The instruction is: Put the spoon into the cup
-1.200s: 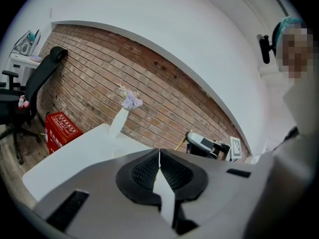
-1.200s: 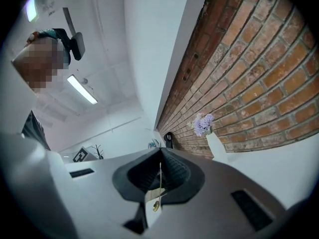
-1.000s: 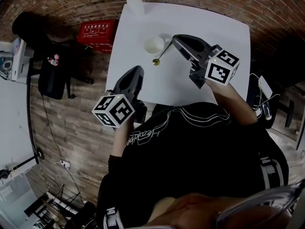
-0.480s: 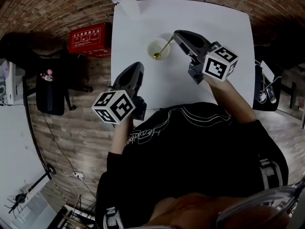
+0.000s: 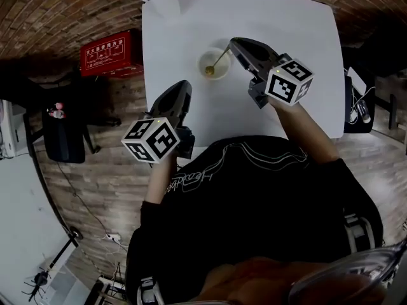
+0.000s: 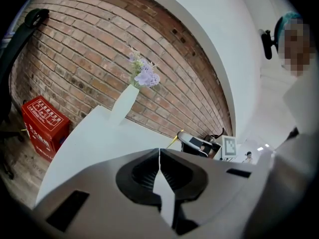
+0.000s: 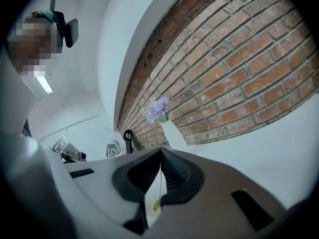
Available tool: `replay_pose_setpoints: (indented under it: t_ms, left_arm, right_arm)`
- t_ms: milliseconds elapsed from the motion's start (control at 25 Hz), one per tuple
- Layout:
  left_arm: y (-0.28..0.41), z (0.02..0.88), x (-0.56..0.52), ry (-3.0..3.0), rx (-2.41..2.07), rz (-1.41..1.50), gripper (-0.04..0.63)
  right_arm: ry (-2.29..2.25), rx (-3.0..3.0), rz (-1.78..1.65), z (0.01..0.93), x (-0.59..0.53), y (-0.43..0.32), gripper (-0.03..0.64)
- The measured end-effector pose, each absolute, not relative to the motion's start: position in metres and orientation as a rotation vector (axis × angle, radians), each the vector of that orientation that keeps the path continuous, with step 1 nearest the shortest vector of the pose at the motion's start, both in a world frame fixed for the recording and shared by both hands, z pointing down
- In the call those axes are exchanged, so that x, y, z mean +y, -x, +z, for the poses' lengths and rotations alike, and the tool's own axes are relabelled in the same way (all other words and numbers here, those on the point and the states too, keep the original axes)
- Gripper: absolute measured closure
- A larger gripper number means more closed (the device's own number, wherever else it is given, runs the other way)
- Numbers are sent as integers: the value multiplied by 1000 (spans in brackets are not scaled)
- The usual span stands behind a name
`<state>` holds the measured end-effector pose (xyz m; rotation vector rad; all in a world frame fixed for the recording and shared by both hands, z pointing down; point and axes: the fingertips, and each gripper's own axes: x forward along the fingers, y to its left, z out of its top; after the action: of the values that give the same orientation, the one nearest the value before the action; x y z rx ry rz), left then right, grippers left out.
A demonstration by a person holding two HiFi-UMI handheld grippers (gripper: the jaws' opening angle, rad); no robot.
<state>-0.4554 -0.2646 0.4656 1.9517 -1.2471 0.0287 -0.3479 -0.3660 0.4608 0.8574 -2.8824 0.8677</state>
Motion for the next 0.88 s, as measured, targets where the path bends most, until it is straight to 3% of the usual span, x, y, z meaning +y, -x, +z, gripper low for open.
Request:
replay_pose_setpoints:
  t_ms: [880]
  left_arm:
    - [463, 518, -285, -1895, -1173, 80, 588]
  right_arm:
    - [-922, -2800, 971, 522, -375, 351, 617]
